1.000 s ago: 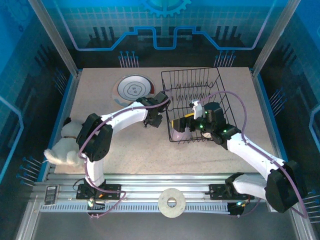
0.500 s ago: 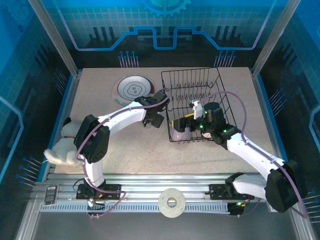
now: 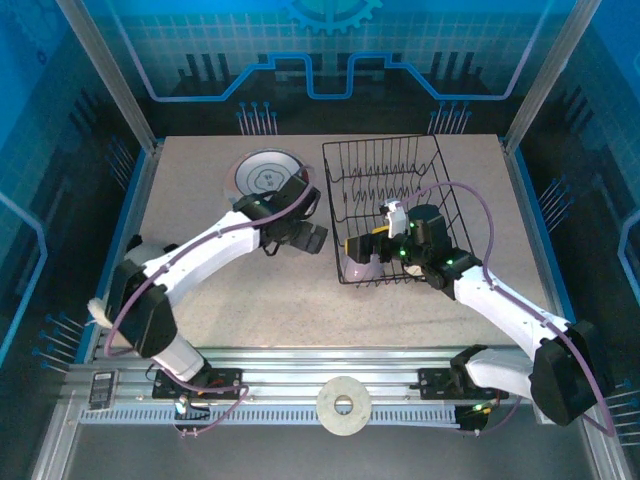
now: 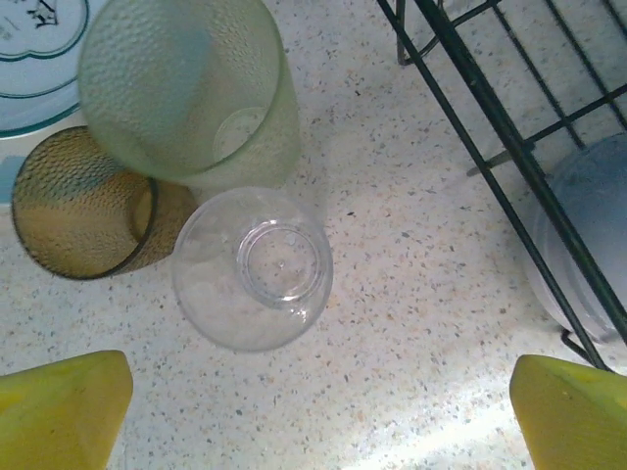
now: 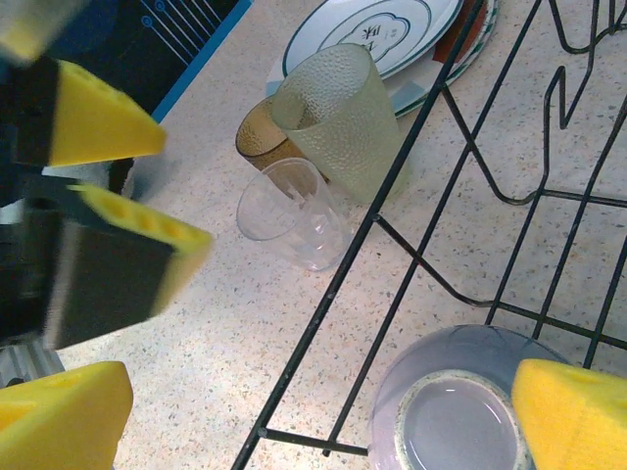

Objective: Unload the mixed dishes from the dish rack
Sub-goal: Place the cup at the center of the table.

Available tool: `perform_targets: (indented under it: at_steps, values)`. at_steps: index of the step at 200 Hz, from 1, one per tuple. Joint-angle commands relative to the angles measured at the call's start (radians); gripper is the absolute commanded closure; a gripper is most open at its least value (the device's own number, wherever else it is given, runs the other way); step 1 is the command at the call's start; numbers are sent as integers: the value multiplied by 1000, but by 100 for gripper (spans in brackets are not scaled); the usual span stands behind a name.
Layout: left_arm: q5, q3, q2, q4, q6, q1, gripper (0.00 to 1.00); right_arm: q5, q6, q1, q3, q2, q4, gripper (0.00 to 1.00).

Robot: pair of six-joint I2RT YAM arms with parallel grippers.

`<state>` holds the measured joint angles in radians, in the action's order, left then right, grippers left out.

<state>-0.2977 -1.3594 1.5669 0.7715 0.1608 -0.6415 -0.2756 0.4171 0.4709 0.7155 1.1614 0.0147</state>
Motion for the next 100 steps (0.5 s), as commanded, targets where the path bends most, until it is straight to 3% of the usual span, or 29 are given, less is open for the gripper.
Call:
perform_targets:
  at_steps: [1,54,100]
  values:
    - [42,56,-106,-23,49,17,1,19,-11,3,25,-8,-14,0]
    - [211,253,-377,-94,139,85,1,27,-2,-12,21,-24,-18,0]
    - [312,413,-598,-118,188,94,1,34,13,-46,8,-66,-18,0]
